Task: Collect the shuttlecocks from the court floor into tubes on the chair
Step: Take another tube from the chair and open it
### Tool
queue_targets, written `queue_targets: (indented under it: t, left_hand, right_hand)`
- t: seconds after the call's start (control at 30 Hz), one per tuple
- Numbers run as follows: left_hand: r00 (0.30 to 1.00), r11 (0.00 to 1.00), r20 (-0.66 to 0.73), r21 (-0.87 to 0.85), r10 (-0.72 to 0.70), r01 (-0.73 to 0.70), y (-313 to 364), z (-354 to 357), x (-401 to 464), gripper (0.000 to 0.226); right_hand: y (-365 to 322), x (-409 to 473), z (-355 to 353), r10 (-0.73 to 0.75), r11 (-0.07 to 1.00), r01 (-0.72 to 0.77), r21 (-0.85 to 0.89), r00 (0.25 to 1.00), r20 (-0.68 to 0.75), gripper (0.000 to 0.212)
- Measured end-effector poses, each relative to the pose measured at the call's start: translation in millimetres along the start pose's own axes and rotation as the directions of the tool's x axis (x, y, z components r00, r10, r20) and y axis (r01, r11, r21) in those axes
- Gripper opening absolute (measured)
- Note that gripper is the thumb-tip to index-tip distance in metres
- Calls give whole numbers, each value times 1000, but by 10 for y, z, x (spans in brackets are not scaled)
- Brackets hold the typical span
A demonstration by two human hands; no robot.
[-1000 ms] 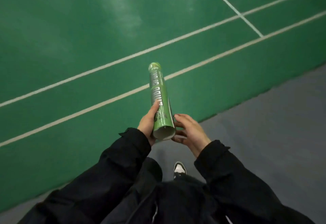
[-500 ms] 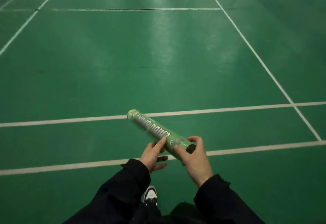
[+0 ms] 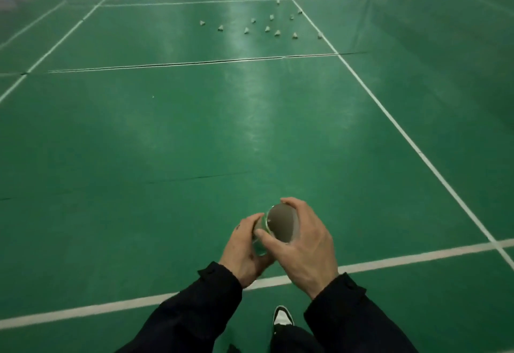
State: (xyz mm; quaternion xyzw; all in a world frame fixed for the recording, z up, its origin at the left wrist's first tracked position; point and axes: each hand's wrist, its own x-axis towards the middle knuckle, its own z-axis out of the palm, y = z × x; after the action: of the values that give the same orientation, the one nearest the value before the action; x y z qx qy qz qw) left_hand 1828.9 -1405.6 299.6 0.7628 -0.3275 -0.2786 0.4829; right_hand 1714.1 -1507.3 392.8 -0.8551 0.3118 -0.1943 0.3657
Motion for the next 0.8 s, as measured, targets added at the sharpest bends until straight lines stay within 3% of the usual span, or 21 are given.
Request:
queue_targets:
  t: [0.17,0.37,0.63,0.8]
  left_hand:
    - [979,996,-190,-55,-79,69,175,-539,1536,67]
    - [963,993,-252,-92,-93,72,-156,-1150,3464,67]
    - [984,987,-154,-148,-88,65,-192,-2082,6388,68]
    - [994,996,-77,-54,-74,70,-35,-2612,8133,71]
  right_hand:
    - [-5,1841,166,-47,988,19,151,982,185,92]
    - [175,3907,904,-63,971,-16,239,946,318,81]
    - [45,6795,1505,96,951,-180,250,944,315,79]
    - [38,8460,1669,130,933,-228,277,935,331,69]
